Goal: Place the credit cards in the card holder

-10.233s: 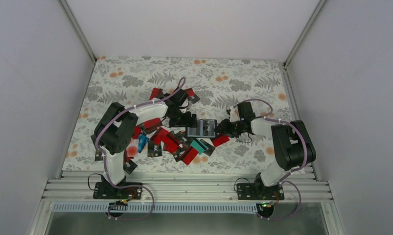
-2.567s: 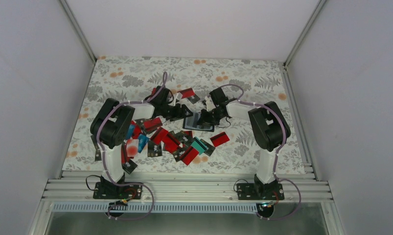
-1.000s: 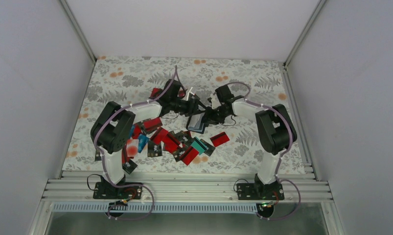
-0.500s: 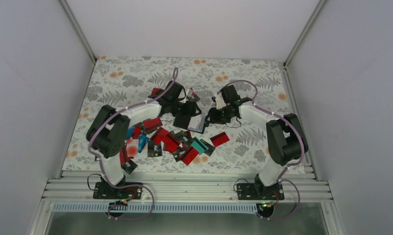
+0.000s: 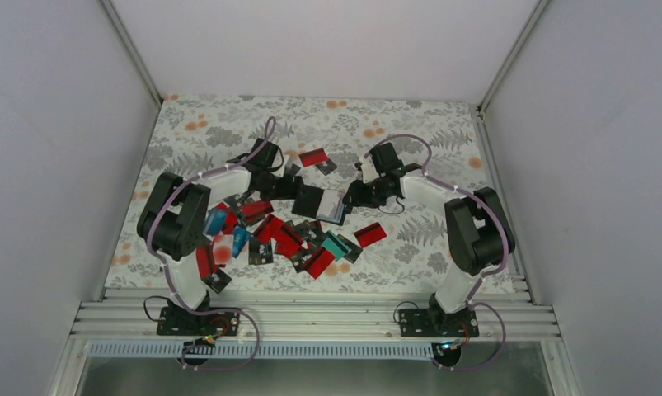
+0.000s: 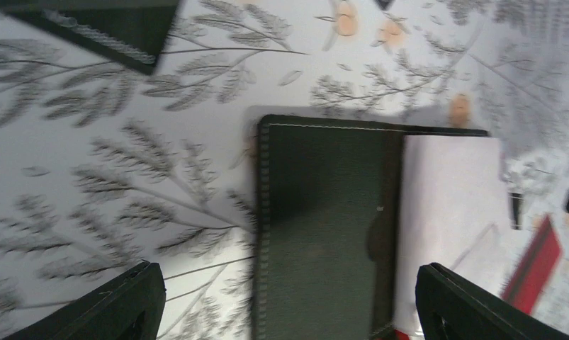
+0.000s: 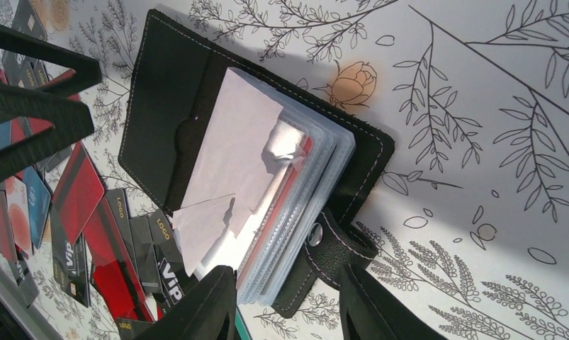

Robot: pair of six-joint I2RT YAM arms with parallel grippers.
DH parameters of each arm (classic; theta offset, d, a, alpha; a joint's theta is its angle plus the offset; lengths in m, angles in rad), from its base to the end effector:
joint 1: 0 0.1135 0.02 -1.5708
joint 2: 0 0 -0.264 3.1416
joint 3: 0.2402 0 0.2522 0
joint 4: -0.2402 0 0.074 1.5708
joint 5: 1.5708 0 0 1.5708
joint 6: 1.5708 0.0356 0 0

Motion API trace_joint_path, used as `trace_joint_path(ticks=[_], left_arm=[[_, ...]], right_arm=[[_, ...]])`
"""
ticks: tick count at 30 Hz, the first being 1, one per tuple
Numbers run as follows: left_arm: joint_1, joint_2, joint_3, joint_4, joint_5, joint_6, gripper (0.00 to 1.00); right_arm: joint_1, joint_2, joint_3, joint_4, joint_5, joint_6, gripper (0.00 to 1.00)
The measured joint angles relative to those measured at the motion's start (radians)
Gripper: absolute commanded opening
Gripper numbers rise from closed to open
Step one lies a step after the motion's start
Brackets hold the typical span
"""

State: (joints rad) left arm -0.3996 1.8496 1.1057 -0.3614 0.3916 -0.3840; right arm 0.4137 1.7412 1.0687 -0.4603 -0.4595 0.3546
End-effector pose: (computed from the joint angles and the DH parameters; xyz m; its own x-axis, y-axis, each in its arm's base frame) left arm 0.3277 -0.1532 0.1500 -0.9571 0.0283 -0.2884 0.1714 0.8579 -0.4844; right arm 0.3038 0.1506 0.1721 -0.9625 -0.0827 -0.2583 -0.2115 0.8251 0.5239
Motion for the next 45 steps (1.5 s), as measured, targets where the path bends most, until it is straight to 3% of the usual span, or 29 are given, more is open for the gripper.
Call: trace_joint_path(ticks=[21,29,45], left_arm=[[0.003,0.090,-0.008,0.182,0.357,0.021,0.87],[-0.047,0.064,0.013,0.137,0.369,0.000,0.87],[-0.182,0.110,0.235,0.058,0.323,-0.017,0.85]], right_arm=[[-0.001,0.115,-0.025,0.127,-0.004,0.030,0.22],[-0.001,0.122,-0.025,0.139,-0.005,0.037,0.21],[-0.002,0.128,-0.025,0.150,-0.021,0.037,0.20]])
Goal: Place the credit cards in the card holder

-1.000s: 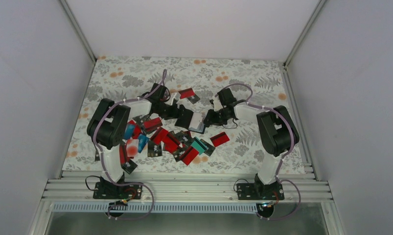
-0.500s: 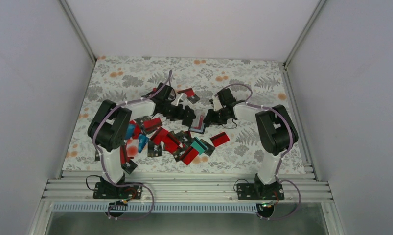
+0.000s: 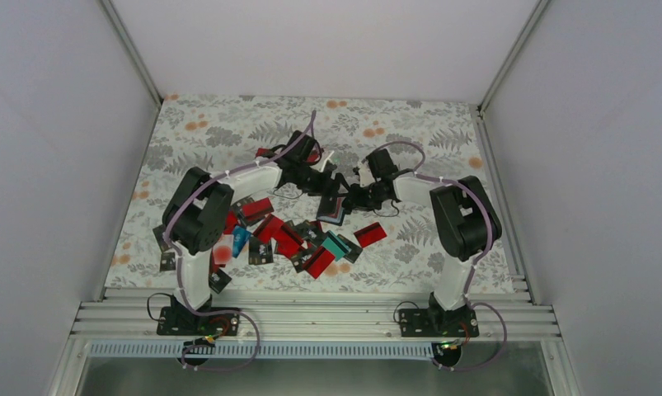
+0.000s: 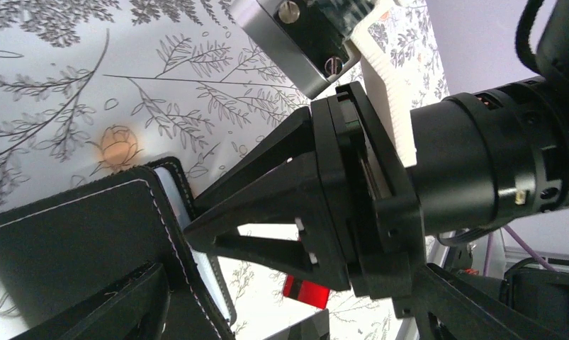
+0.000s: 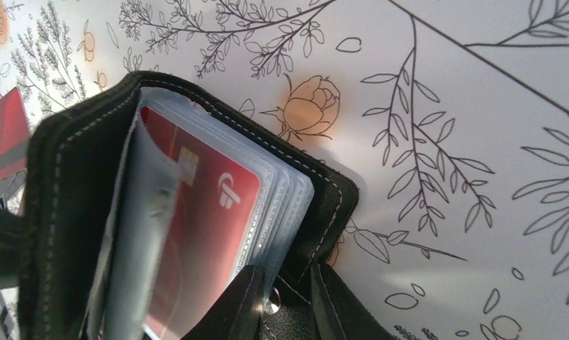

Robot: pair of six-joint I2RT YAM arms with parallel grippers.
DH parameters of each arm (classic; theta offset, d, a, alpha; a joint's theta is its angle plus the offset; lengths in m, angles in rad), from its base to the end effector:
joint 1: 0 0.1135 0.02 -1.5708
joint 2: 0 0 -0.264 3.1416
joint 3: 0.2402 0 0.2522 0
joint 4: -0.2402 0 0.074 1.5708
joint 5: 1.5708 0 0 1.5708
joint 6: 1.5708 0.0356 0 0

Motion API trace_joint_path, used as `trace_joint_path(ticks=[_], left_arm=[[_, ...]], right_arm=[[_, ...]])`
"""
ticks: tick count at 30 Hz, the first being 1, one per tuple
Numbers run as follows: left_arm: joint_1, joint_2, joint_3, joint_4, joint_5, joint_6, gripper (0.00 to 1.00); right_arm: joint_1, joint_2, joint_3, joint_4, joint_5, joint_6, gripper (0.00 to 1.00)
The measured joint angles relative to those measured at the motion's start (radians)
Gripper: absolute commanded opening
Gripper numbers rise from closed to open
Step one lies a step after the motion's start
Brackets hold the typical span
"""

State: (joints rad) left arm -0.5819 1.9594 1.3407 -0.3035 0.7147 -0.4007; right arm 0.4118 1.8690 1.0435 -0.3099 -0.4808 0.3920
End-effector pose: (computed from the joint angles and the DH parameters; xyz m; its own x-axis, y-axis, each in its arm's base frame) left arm 0.3341 -0.2478 0.1842 -0.9040 0.2421 -0.3525 0.4271 0.5515 -0.7166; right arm 0.3163 0.1561 0.1308 -0.9717 -0.0548 -0.2296 -0.1757 0.8174 0.5487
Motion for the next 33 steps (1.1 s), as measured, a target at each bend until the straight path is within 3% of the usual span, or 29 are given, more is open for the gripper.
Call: trace_joint_path(ticks=[8,13,23,33], left_arm=[[0.001,0.049,0.014,-0.008,0.005,-0.007,0.73],[-0.014,0.111,0.012,0.022,-0.050,-0.015,0.58],[-0.023,0.114,0.018,0.003,-0.124,0.002,0.37],[-0.025,0.156,0.104,-0.106,-0.138,0.098,0.34]], right_arm=[[-0.014,-0.023,-0.026,0.010,0.015,0.003,0.26],[-0.007,-0.084,-0.080,-0.013,0.047,-0.002,0.33],[-0.007,-0.180,-0.144,-0.006,0.071,-0.034,0.39],[0.046,-0.180,-0.161,0.025,0.144,-0.098,0.42]])
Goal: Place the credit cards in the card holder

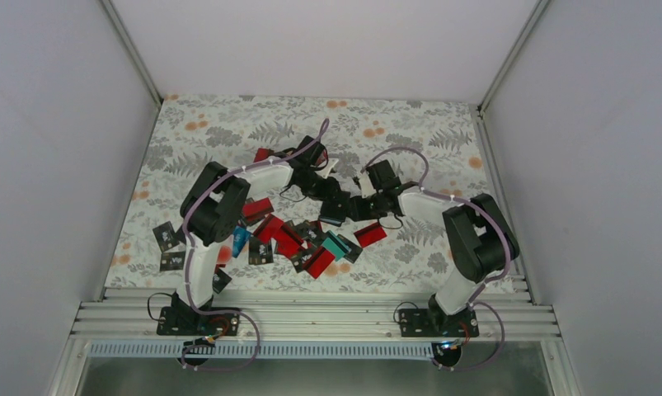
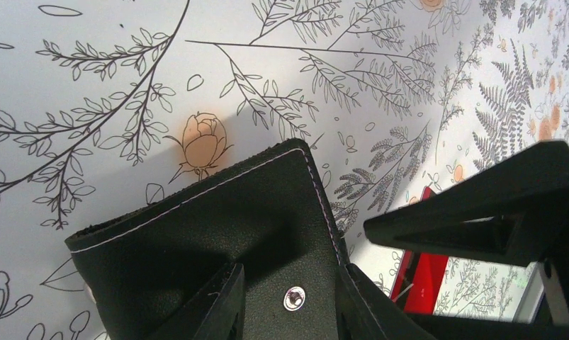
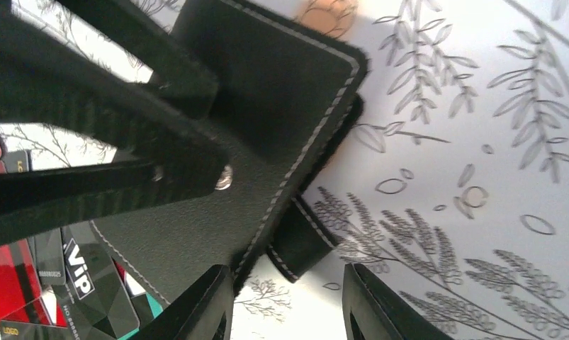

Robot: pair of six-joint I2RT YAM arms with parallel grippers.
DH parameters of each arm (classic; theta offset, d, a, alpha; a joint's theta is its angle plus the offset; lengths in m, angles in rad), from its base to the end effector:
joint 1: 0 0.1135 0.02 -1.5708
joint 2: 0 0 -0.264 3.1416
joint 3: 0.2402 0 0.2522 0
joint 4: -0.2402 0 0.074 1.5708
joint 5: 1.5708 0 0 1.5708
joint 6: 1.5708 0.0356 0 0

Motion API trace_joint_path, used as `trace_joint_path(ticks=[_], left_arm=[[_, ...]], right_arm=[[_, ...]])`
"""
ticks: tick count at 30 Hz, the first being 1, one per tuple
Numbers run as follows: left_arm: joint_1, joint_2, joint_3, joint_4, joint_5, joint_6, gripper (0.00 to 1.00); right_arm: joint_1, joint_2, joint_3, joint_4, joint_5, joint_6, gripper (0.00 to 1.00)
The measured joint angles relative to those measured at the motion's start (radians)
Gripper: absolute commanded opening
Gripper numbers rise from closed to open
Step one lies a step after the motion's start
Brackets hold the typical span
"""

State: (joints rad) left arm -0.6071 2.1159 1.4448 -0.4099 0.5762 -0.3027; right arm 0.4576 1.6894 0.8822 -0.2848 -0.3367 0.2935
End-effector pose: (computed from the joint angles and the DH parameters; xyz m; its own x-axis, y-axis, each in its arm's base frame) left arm 0.3461 -0.2640 0.1423 -0.8971 0.3188 -0.3057 0.4415 0.6679 -0.5992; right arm 0.2761 0.1491 0.1447 -0.9223 -0.1498 -0.3562 -0.2995 0.8596 0.4140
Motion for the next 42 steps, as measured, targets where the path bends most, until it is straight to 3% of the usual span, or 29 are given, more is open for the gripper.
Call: trace_joint_path(ticks=[10,25,37,42], left_arm=[[0.002,0.005,0.005,-0.012,-0.012,0.044,0.22],[-0.004,0.009,0.013,-0.022,-0.063,0.122,0.17],[-0.007,0.008,0.005,-0.010,-0.060,0.139,0.17],[-0.005,0.008,0.000,-0.003,-0.048,0.155,0.17]], right_arm=[[0.093,0.026,0.033,-0.031,0.153,-0.012,0.39],[0.134,0.045,0.058,-0.074,0.386,0.004,0.36],[0.136,0.047,0.058,-0.062,0.386,-0.003,0.41],[0.135,0.055,0.056,-0.024,0.363,-0.040,0.29]])
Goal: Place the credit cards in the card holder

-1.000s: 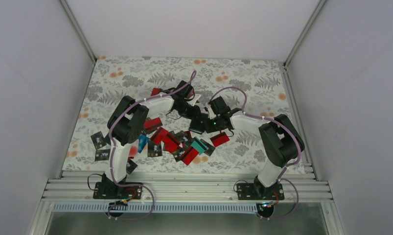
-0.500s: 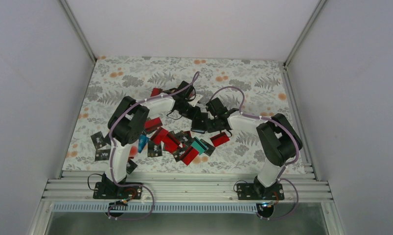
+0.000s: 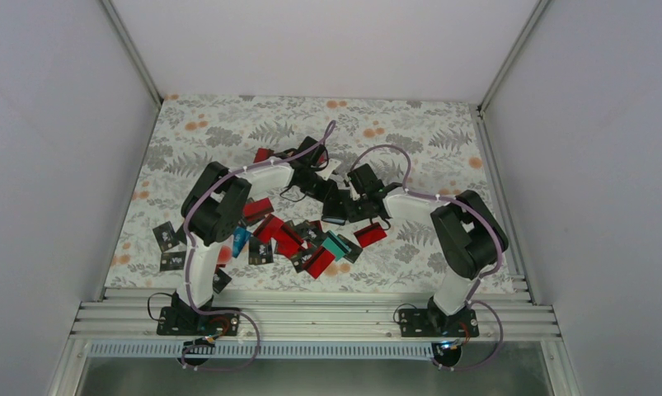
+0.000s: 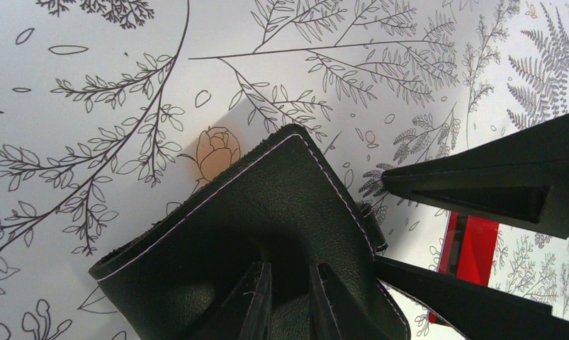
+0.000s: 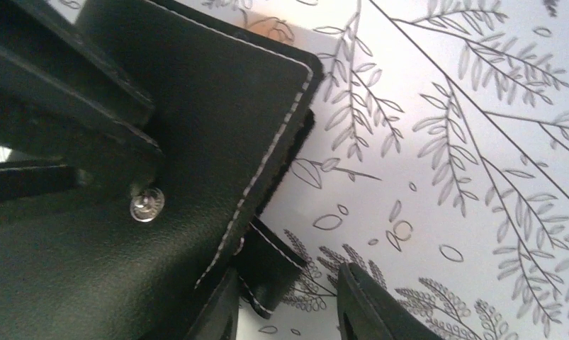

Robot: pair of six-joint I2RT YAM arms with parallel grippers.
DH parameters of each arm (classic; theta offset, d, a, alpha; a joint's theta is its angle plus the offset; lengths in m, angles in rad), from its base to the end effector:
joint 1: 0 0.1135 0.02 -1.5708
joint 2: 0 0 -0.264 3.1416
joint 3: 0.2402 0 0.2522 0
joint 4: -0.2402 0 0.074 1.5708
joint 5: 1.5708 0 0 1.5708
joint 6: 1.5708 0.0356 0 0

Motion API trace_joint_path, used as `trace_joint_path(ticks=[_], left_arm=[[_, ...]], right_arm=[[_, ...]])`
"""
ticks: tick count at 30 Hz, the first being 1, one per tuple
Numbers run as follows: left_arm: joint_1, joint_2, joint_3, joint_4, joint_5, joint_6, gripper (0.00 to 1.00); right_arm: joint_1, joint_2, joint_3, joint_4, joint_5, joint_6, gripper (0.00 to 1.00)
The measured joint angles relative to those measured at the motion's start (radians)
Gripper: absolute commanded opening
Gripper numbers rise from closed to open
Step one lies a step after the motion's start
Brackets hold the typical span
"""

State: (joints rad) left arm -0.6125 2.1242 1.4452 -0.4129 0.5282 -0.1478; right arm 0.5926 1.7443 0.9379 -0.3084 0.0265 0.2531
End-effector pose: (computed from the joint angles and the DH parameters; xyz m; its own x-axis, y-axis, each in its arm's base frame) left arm 0.3459 -0.2650 0.1380 -0.8194 0.4203 -0.3899 0.5722 0.6421 -0.5103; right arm 0.2715 0.1817 0.1399 -0.8584 -0.2762 -0.4323 -0.3447 0.9347 0.0872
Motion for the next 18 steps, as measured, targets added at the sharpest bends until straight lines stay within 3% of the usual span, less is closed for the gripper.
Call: trace_joint_path(ticks=[6,14,18], left_arm=[[0.002,0.001,-0.005,0.010,0.008,0.011,0.17],[0.003,0.001,-0.011,0.019,0.014,0.011,0.17],[-0.003,-0.002,-0.020,0.037,0.001,-0.005,0.17]], right_arm=[[0.000,0.010,0.000,0.026,-0.025,-0.022,0.04],[0.000,0.010,0.000,0.039,0.021,0.037,0.04],[-0.014,0.000,-0.009,0.050,0.032,0.152,0.04]])
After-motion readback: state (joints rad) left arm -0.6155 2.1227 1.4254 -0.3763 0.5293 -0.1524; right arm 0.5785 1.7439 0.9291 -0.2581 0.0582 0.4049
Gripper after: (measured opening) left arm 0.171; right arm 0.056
